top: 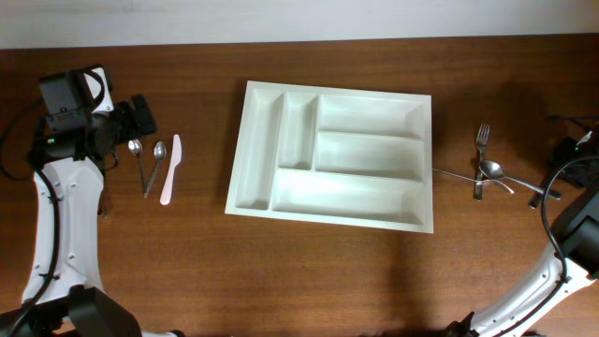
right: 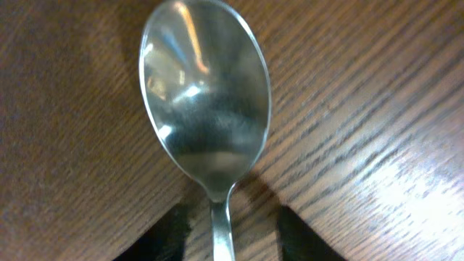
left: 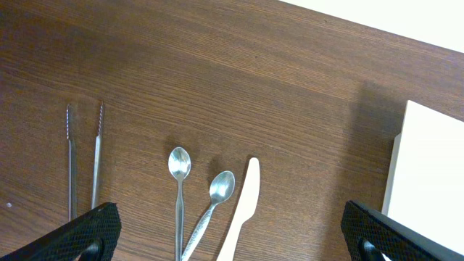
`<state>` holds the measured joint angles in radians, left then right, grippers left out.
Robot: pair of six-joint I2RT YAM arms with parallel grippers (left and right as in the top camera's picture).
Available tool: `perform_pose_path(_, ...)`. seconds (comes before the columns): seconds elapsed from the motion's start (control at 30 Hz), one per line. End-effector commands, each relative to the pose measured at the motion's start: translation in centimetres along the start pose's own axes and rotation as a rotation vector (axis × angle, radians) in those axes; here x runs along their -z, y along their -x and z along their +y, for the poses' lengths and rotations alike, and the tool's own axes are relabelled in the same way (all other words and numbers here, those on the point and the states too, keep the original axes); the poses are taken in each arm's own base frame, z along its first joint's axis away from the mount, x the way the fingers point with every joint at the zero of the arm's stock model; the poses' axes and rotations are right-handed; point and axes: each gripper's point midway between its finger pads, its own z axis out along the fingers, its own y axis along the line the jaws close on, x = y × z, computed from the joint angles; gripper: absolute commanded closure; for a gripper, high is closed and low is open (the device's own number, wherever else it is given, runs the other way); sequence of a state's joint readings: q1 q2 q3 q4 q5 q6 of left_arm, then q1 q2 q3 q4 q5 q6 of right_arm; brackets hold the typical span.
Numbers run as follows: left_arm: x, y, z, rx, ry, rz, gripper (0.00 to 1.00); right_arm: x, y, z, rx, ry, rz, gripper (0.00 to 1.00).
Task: Pack container
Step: 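Grasp the large metal spoon with the right gripper and lift it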
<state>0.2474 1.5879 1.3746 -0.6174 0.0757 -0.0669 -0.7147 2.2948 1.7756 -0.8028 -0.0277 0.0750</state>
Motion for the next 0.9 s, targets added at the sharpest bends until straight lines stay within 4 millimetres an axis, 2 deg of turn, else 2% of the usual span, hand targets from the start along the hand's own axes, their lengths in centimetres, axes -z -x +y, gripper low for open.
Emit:
perform_pose_path(0.0,0.1,0.6,-0.1,-0.014,-0.012,-0.012,0.01,-1.0,-1.0,0.0,-0.008,0.004,0.035,0.66)
perform_pose_path(0.17,0.1,0.6,-0.1,-0.014,-0.012,-0.012,0.01,-1.0,-1.7,0.0,-0.010,0.002,0.064,0.67)
perform_pose_path(0.2,0.1,0.6,-0.1,-0.014,-0.012,-0.012,0.01,-1.0,-1.9,0.0,-0.013,0.001,0.071,0.76)
perform_pose_path(0.23,0.1,0.6,-0.1,-0.014,-0.012,-0.012,0.01,-1.0,-2.0,0.0,-0.013,0.001,0.076,0.94)
perform_pose_path(0.37,0.1,0.6,-0.1,-0.014,-0.012,-0.012,0.01,-0.8,-2.1,0.0,-0.013,0.000,0.083,0.96)
perform_pose_path(0.47,0.1,0.6,-0.1,-0.014,-0.012,-0.012,0.01,0.6,-1.7,0.0,-0.013,0.001,0.074,0.96)
perform_pose_path(0.53,0.1,0.6,-0.1,-0.014,-0.012,-0.012,0.01,2.5,-0.6,0.2,-0.011,0.003,0.041,0.96)
perform_pose_path(0.67,0.1,0.6,-0.1,-0.014,-0.012,-0.012,0.01,8.3,3.0,1.7,0.014,0.048,-0.092,0.96)
perform_pose_path(0.83,0.1,0.6,-0.1,-0.014,-0.012,-0.012,0.01,17.1,6.8,6.0,0.207,0.100,-0.313,0.96)
perform_pose_path(0.87,0.1,0.6,-0.1,-0.014,-0.012,-0.012,0.01,18.2,7.2,6.9,0.253,0.110,-0.344,0.96)
